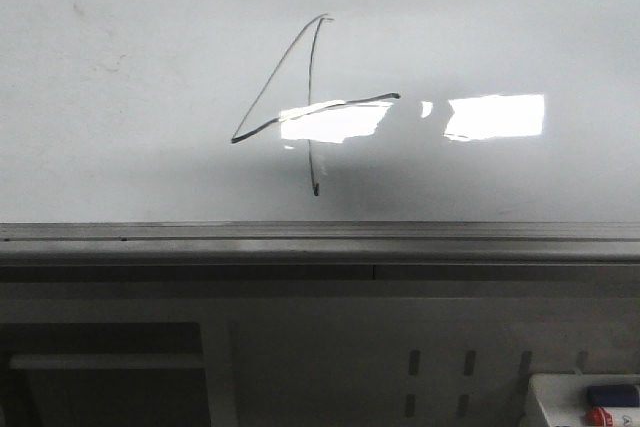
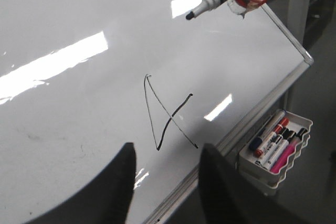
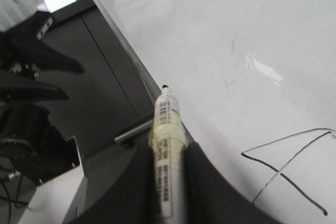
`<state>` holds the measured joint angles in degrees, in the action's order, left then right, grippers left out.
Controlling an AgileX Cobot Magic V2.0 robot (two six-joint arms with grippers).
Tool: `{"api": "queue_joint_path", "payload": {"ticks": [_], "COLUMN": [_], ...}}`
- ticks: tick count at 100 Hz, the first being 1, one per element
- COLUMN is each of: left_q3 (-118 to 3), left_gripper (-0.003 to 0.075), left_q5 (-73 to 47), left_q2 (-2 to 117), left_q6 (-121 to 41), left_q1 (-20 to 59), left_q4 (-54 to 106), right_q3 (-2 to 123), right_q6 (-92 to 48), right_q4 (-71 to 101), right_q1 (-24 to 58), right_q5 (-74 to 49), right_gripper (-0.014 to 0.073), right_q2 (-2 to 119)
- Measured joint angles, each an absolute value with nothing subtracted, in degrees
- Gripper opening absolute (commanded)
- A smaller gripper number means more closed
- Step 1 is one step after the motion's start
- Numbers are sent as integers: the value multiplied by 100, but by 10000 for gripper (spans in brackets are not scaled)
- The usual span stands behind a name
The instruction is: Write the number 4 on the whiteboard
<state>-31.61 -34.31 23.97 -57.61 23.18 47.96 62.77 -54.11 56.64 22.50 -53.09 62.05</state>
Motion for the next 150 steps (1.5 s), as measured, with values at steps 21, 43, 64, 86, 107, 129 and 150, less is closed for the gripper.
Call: {"api": "queue_joint_path", "payload": {"ticks": [21, 43, 64, 86, 107, 129, 150], "left_q3": [-4415, -5164, -5321, -5321, -5327, -5327, -5327], "left_gripper": [419, 419, 419, 368, 262, 169, 26], "left_q5": [-5004, -5878, -5910, -5606, -5579, -5495, -5430], "left_q2": [3580, 4483, 4869, 5095, 5313, 5495, 5528], "left_q6": [-6043, -6354, -6368, -6368, -6368, -6368, -6377], "left_q1": [2383, 3156, 3682, 3733, 3733, 3733, 3733], "left_q4": [4380, 4170, 3721, 3681, 3796, 4034, 4107], "right_q3": [6289, 6289, 6289, 6289, 6289, 6289, 6289], "right_q6": [-5444, -5467, -5467, -5467, -5467, -5467, -5467], "right_q4": [3809, 3164, 3054, 3080, 3099, 3112, 3121], "right_q1": [3718, 5045, 5233, 5246, 5246, 5246, 5246], "right_q5": [-5087, -4027, -3902, -3944, -3957, -4031, -4087], "right_gripper": [-43, -43, -43, -43, -44, -44, -44], "right_q2": [6307, 6422, 6568, 6567, 6567, 6602, 6702]}}
